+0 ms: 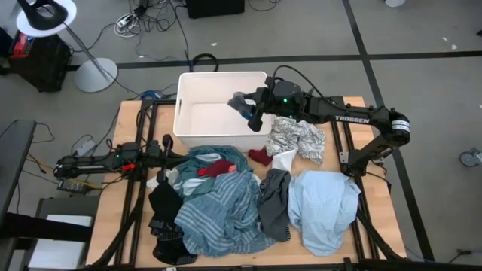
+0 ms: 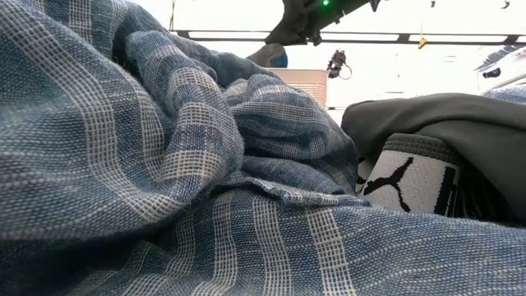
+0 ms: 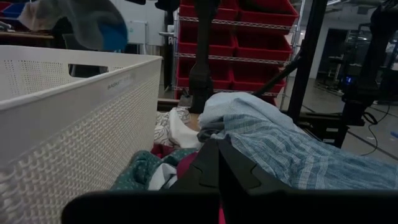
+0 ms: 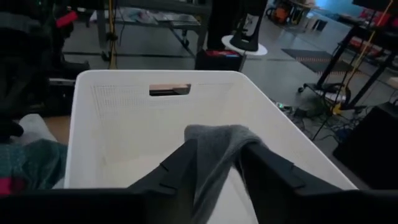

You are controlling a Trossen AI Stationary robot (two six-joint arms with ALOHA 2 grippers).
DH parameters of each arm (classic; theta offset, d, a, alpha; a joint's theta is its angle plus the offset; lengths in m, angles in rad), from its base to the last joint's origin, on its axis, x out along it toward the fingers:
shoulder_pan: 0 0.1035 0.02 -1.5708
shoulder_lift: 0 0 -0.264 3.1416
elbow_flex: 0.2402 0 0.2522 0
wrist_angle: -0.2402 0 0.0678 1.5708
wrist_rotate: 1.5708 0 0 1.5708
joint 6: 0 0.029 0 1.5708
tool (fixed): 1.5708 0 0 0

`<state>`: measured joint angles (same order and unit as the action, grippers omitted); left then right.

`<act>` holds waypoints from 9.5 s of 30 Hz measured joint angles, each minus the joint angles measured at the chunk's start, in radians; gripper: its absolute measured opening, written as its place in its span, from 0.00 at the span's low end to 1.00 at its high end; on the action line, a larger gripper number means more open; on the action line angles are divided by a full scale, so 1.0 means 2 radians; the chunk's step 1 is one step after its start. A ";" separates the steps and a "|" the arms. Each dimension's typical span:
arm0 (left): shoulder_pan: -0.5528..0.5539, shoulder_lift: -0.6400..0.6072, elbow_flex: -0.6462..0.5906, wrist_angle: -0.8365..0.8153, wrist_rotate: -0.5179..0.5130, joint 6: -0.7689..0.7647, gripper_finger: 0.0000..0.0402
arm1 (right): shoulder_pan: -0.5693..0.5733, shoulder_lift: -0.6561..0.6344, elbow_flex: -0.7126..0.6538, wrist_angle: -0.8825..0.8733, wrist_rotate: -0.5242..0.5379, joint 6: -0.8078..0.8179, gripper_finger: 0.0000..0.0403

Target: Sort clothes

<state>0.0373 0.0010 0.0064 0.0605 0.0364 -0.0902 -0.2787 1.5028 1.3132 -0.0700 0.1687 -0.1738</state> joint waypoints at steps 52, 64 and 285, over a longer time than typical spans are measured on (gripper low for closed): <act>0.000 0.000 0.000 0.000 0.000 0.000 0.00 | 0.031 -0.150 -0.006 -0.357 0.010 0.204 0.34; 0.000 0.000 0.000 0.000 0.000 0.000 0.00 | 0.105 -0.184 -0.046 -0.442 0.011 0.309 0.34; 0.000 0.020 0.061 -0.117 -0.023 -0.049 0.00 | -0.015 0.138 0.503 -0.693 -0.056 0.100 0.50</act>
<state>0.0372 0.0404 0.1277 -0.1733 -0.0096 -0.1889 -0.3083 1.7797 2.3188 -1.4562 0.0566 0.0269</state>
